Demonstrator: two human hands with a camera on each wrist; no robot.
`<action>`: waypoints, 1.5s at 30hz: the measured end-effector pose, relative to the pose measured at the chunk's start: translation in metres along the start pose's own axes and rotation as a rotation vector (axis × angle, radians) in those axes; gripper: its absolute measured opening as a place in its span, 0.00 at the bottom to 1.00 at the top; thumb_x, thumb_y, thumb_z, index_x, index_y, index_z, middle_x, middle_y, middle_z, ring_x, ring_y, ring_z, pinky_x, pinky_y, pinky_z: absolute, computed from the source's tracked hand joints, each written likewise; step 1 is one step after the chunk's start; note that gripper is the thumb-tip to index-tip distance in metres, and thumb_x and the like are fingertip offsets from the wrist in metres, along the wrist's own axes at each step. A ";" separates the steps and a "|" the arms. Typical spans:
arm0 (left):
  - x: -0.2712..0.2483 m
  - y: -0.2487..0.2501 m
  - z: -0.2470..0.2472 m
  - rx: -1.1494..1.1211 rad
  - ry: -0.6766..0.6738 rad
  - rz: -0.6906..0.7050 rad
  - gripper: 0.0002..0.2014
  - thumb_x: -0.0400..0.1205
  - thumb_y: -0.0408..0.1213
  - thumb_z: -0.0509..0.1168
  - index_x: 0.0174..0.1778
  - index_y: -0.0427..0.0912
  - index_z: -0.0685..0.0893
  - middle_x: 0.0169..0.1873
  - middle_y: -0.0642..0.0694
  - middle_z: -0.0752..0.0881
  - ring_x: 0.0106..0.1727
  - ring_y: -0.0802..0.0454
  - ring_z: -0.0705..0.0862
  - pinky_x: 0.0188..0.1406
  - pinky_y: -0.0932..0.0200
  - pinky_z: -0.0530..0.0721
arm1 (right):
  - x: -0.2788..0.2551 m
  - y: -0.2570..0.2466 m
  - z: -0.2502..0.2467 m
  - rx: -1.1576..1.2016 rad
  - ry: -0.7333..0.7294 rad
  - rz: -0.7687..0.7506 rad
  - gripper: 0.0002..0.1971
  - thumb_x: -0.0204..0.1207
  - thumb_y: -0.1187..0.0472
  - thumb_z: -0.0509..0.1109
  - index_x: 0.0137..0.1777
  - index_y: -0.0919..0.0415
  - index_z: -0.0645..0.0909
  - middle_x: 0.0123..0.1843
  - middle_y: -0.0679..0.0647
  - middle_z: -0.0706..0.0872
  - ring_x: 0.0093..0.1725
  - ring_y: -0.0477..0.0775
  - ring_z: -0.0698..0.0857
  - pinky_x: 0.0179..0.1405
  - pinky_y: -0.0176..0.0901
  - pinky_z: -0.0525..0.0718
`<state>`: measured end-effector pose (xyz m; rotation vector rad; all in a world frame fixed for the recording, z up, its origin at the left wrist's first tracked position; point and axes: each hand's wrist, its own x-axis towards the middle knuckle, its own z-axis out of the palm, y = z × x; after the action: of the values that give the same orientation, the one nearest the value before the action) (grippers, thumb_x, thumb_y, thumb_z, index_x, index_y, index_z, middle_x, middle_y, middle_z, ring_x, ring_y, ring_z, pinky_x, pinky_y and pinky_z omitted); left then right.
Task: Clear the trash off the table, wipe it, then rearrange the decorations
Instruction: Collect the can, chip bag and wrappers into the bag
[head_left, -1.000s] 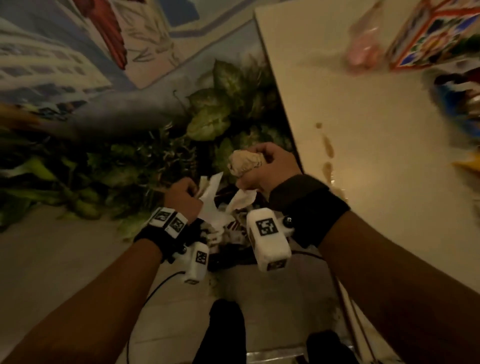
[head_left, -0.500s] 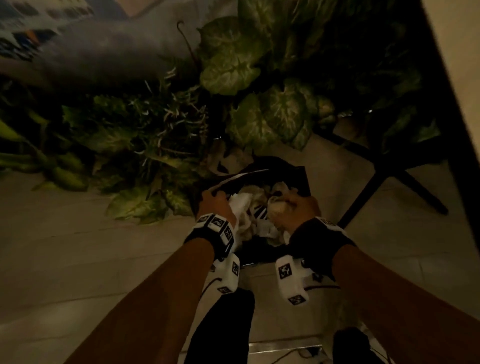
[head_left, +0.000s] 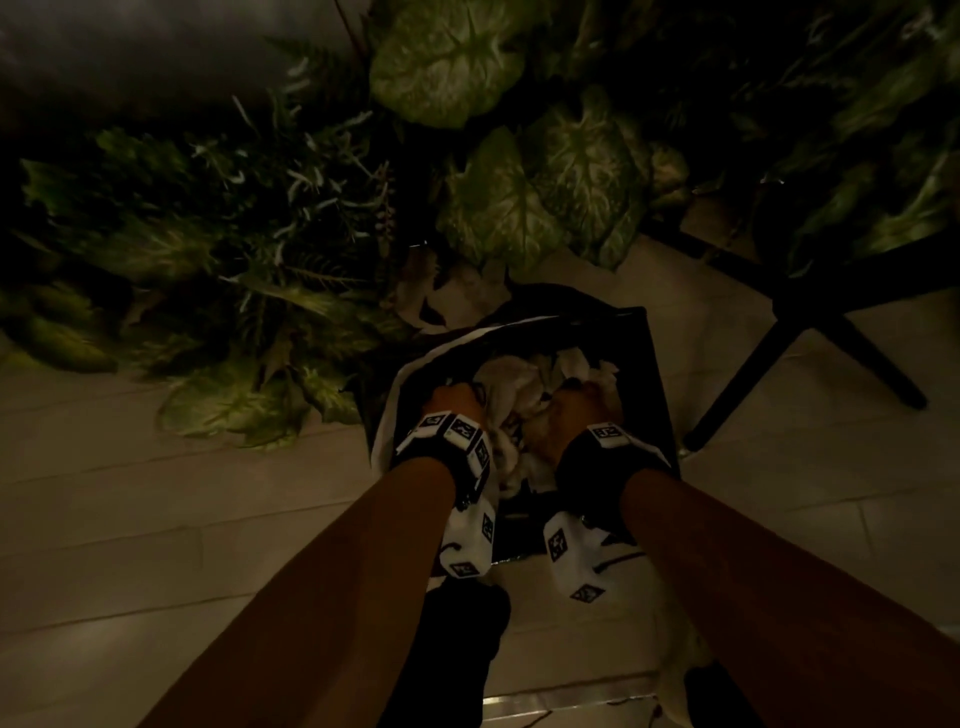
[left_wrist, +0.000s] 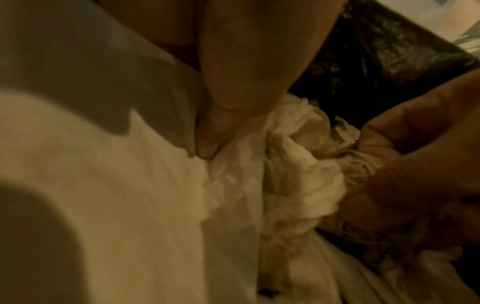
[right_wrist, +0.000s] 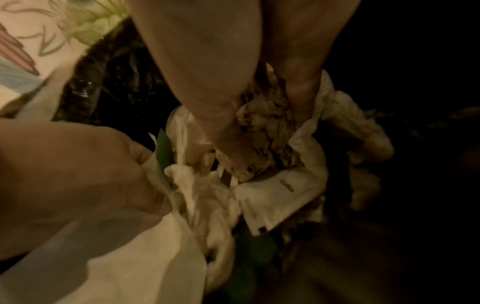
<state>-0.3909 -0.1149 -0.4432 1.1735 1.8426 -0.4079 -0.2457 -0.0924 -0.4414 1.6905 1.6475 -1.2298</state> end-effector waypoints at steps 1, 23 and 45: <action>0.001 -0.001 0.000 0.002 0.003 -0.013 0.21 0.89 0.39 0.50 0.78 0.36 0.66 0.77 0.36 0.67 0.78 0.39 0.65 0.77 0.49 0.62 | 0.003 -0.002 -0.001 0.000 -0.007 0.015 0.33 0.80 0.45 0.61 0.80 0.60 0.59 0.83 0.62 0.57 0.81 0.66 0.57 0.81 0.55 0.56; -0.247 0.125 -0.190 -0.014 0.446 0.287 0.07 0.77 0.43 0.69 0.40 0.42 0.84 0.39 0.41 0.85 0.44 0.45 0.84 0.45 0.55 0.80 | -0.336 0.005 -0.173 0.530 0.056 -0.556 0.10 0.69 0.54 0.77 0.48 0.56 0.84 0.45 0.49 0.86 0.48 0.52 0.87 0.53 0.50 0.87; -0.373 0.476 -0.090 0.040 0.397 0.641 0.15 0.75 0.46 0.73 0.55 0.47 0.82 0.50 0.50 0.85 0.47 0.51 0.82 0.49 0.58 0.78 | -0.460 0.415 -0.376 0.099 0.565 -0.088 0.15 0.67 0.54 0.79 0.53 0.50 0.82 0.51 0.46 0.82 0.48 0.48 0.82 0.42 0.33 0.74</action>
<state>0.0268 -0.0259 -0.0063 1.8831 1.6513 0.1670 0.3092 -0.0901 0.0244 2.1897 2.0192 -0.9284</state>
